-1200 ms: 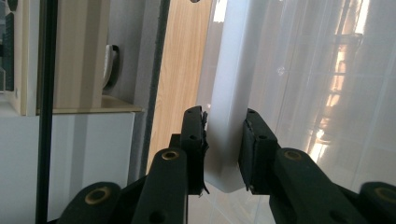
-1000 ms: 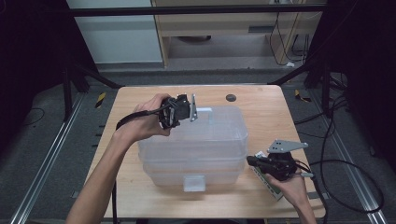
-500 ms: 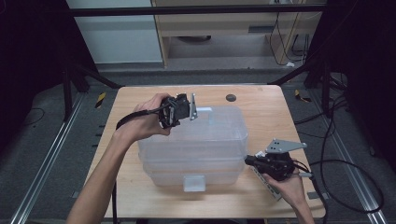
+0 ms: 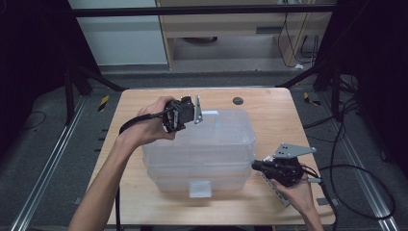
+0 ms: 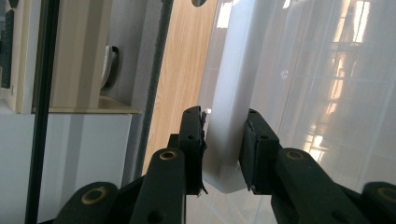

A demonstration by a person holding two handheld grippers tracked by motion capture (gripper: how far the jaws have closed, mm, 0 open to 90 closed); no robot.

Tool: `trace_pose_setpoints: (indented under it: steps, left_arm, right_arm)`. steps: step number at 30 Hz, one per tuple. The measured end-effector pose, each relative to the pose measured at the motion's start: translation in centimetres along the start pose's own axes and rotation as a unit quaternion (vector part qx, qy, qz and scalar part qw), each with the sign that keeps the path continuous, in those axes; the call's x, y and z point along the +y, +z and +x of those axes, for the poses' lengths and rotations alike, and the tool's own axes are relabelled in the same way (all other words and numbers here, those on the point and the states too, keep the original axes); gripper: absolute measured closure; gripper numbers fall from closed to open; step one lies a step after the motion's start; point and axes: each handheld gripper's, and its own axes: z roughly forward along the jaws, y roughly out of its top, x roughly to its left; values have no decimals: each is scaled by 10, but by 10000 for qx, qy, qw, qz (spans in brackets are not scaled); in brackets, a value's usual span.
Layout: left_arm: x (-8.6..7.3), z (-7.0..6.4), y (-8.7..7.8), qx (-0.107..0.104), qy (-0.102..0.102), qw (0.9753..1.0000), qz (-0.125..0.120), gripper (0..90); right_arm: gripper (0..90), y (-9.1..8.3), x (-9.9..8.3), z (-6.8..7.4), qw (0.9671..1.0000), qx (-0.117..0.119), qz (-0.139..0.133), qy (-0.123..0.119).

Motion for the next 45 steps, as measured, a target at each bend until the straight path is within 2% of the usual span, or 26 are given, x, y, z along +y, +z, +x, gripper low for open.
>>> trace_pose_setpoints:
  steps: [8,15,20,26,31,32,33,35,36,38,41,42,43,44,45]
  left_arm:
    - [0,2,1,56,-67,10000,-25,705]
    - [-2,3,-5,-11,-134,9997,-179,614]
    - [-6,4,-12,-34,-290,9990,-336,576]
    - [-24,7,-32,59,-726,9956,-583,564]
    - [-44,8,-45,175,-1110,9908,-752,565]
    - [-44,8,-45,175,-1110,9908,-752,565]
    - [-52,8,-48,243,-1257,9885,-802,566]
    - [-61,7,-51,335,-1369,9864,-847,566]
    - [-61,7,-51,335,-1369,9864,-847,564]
    - [-73,3,-56,445,-1580,9821,-927,558]
    - [-87,-3,-61,559,-1793,9770,-1009,551]
    - [-87,-3,-61,559,-1793,9770,-1009,544]
    - [-99,-8,-63,616,-1960,9727,-1081,542]
    - [-99,-8,-63,616,-1960,9727,-1081,541]
    - [-112,-12,-66,717,-2129,9680,-1117,541]
  right_arm:
    - [900,-1,2,0,10000,6,-71,-8]
    - [900,-1,3,-1,10000,13,-92,3]
    - [900,-1,3,-1,9999,26,-117,13]
    - [900,-2,4,-1,9999,2,-105,-14]
    - [900,-3,6,0,9999,-41,-118,-41]
    - [900,-3,6,0,9999,-41,-118,-41]
    - [900,-3,6,0,9999,-35,-116,-42]
    - [900,-3,6,-1,9999,-36,-120,-46]
    - [900,-3,6,-1,9999,-36,-120,-46]
    - [900,-3,7,-1,9999,-42,-123,-49]
    - [900,-3,7,-1,9999,-40,-130,-50]
    - [900,-3,7,-1,9999,-40,-130,-50]
    - [900,-3,7,-1,9999,-40,-136,-45]
    - [900,-3,7,-1,9999,-40,-136,-45]
    - [900,-3,7,-1,9999,-44,-137,-47]
